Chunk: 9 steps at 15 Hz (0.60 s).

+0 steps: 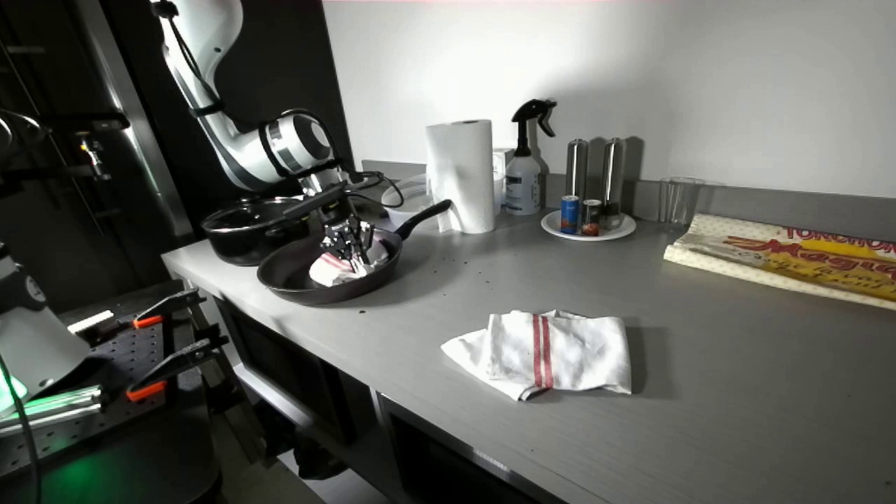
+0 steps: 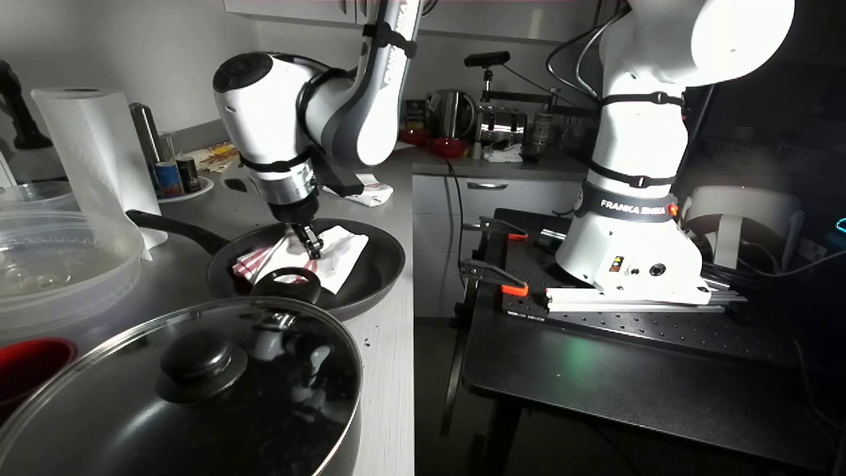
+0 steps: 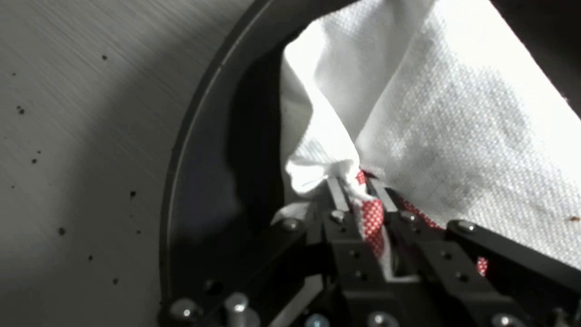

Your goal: Use the towel to wipe the pan

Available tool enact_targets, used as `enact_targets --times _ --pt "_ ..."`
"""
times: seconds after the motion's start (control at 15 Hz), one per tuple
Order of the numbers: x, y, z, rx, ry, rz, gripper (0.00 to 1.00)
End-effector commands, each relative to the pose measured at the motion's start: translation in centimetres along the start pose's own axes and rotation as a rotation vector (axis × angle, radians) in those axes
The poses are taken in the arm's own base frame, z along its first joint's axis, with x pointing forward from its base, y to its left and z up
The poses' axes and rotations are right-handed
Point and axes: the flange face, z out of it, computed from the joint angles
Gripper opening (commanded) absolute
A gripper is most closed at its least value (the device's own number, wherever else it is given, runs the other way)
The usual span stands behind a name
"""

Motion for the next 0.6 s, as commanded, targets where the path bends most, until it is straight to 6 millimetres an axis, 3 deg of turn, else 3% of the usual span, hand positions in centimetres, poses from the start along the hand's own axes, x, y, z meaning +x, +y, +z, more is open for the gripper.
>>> enact_targets --times 0.0,0.53 --pt "1.5 -5.0 1.1 -0.013 0.024 -0.072 0.04" --pt "2.4 -12.2 -1.4 -0.065 0.053 -0.227 0.04"
